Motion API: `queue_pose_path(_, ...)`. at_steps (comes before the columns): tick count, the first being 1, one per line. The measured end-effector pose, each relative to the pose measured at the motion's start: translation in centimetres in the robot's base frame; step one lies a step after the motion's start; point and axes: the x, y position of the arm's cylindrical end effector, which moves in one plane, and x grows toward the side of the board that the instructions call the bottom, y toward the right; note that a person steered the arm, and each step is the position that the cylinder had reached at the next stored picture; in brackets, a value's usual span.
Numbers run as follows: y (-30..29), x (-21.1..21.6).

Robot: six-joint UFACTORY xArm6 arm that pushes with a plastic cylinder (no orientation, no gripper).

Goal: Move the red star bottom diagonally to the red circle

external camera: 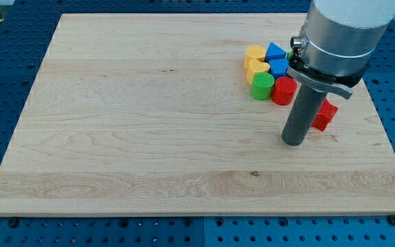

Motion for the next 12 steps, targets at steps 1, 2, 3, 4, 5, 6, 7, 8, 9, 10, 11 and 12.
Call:
queue_pose_path(1, 0.0, -0.4)
queue_pose_path(2, 0.0, -1.7)
queue_pose_path(3, 0.0, -1.7)
queue_pose_path(4, 0.0, -1.7)
queue_pose_path(5, 0.7, -1.4)
queue_pose_path(6, 1.7, -1.1)
queue_pose_path(7, 2.3, -1.1)
queue_pose_path(8, 3.2, -2.3)
queue_pose_path(9, 3.6, -2.3)
queue_pose_path(10, 3.6, -2.3)
queue_pose_path(11, 3.6, -1.9)
queue_pose_path(12, 3.6, -1.9)
